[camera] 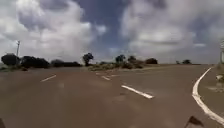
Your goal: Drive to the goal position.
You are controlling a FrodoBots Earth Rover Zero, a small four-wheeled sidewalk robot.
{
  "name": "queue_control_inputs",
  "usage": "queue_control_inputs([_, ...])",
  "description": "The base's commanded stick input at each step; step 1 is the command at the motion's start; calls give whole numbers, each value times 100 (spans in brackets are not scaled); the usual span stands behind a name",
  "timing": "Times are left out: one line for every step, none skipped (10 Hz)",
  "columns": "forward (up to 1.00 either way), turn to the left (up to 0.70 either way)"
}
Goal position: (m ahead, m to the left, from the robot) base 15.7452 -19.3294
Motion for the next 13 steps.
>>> queue_control_inputs([100,-40])
queue_control_inputs([100,-40])
queue_control_inputs([100,-40])
queue_control_inputs([100,-40])
queue_control_inputs([100,-40])
queue_control_inputs([100,-40])
queue_control_inputs([100,-40])
queue_control_inputs([100,-40])
queue_control_inputs([100,-40])
queue_control_inputs([100,0])
queue_control_inputs([100,0])
queue_control_inputs([100,0])
queue_control_inputs([100,0])
